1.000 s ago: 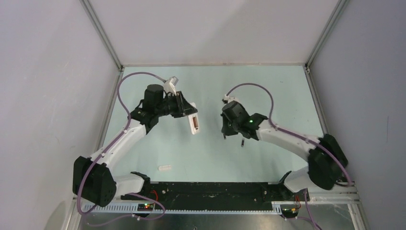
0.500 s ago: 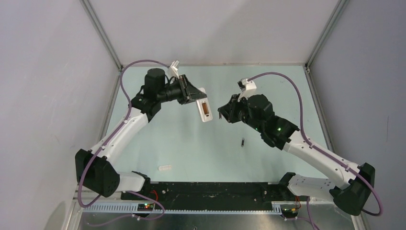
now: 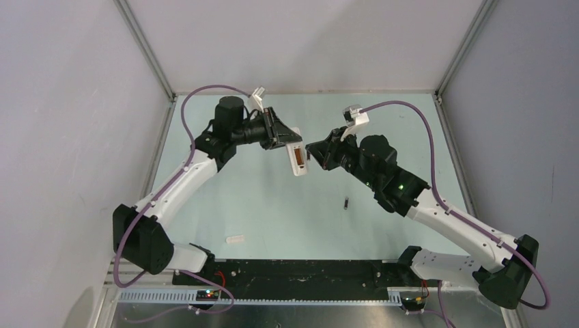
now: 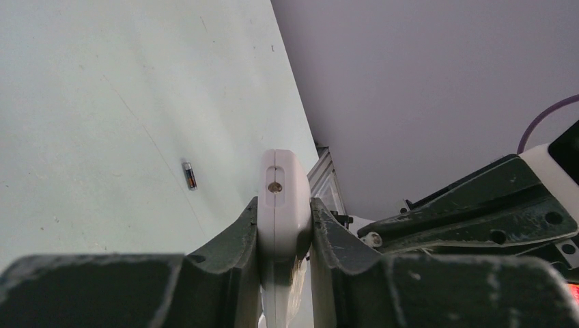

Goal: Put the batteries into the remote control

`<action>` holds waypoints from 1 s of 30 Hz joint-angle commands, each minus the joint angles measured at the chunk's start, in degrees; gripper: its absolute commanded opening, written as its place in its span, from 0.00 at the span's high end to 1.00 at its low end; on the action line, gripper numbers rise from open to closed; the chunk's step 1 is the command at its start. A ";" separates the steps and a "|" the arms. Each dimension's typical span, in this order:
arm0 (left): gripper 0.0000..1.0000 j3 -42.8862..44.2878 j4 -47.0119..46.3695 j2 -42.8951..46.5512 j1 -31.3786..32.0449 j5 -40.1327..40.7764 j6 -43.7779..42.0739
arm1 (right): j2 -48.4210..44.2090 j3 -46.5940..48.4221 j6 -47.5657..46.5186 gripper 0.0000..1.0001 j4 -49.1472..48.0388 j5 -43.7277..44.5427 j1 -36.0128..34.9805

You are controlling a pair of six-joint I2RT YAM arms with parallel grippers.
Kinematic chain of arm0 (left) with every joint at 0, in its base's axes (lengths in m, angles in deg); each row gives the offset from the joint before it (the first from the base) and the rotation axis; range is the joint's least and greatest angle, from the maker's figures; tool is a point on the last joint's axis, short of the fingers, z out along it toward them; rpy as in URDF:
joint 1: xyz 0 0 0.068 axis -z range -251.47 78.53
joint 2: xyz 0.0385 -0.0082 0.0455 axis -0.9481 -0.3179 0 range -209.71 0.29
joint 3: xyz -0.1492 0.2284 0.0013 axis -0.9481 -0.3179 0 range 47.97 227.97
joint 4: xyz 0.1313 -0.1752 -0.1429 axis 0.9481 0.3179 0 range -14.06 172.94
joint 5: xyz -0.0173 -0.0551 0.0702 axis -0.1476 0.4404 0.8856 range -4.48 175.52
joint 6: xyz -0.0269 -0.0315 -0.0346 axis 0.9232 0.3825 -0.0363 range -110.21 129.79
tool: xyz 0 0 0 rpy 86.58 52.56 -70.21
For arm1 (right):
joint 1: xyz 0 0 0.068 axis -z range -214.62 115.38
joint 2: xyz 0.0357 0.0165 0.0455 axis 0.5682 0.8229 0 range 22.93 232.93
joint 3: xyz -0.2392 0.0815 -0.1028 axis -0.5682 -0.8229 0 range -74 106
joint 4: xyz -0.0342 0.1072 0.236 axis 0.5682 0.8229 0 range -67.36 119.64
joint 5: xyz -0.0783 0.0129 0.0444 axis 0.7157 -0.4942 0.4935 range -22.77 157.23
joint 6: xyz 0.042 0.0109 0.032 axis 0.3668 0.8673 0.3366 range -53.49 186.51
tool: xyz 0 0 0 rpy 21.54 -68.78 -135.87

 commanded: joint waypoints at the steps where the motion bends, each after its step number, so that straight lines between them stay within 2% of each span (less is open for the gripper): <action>1: 1.00 2.08 -1.51 -0.65 0.44 -1.61 1.07 | 0.31 2.48 -0.78 0.95 -4.49 -0.41 -0.38; 20: 1.00 1.54 -1.39 -2.25 0.94 -2.69 8.28 | 4.62 2.01 -4.13 0.95 -5.73 0.67 -1.68; 30: 1.00 0.91 -1.42 -2.21 0.94 -2.76 8.23 | 4.93 0.88 -5.75 0.95 -6.03 2.38 -1.76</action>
